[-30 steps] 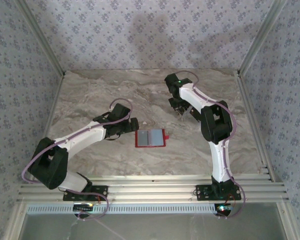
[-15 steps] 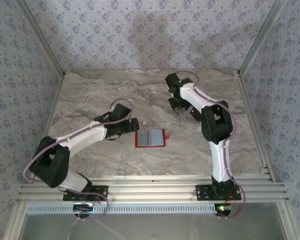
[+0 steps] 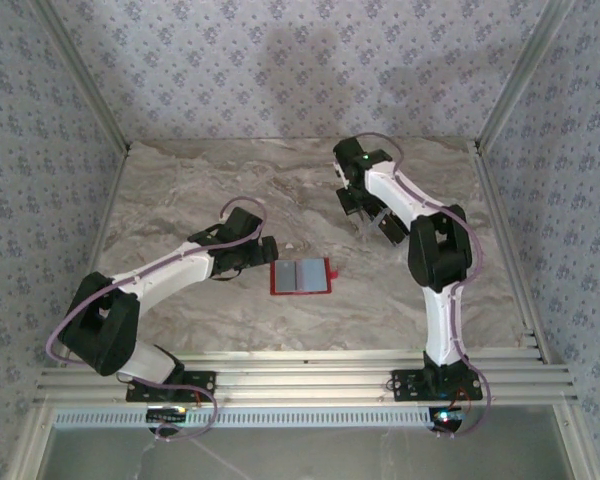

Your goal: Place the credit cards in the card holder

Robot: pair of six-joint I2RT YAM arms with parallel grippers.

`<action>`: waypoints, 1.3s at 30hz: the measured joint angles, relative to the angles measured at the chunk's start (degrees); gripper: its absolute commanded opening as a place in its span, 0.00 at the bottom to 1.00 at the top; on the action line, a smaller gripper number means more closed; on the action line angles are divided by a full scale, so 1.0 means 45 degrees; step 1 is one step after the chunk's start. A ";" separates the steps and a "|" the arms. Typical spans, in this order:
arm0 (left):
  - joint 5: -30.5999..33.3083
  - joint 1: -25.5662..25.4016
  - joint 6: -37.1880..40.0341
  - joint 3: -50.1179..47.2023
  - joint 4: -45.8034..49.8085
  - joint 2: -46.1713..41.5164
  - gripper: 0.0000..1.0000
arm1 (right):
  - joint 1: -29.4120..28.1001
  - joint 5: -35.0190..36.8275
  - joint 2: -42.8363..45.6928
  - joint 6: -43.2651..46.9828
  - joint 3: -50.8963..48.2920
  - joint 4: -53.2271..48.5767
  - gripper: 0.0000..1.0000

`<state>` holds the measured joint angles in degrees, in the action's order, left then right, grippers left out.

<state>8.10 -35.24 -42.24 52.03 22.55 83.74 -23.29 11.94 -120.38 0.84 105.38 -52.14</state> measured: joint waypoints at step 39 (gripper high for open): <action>0.1277 -0.1627 0.1141 0.0427 0.1423 0.1443 1.00 | -0.4192 -0.5435 0.6970 -0.9496 -1.1128 0.8466 0.00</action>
<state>13.85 -42.57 -37.10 53.95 28.95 90.24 -42.15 -12.51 -89.01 -41.89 55.31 -14.04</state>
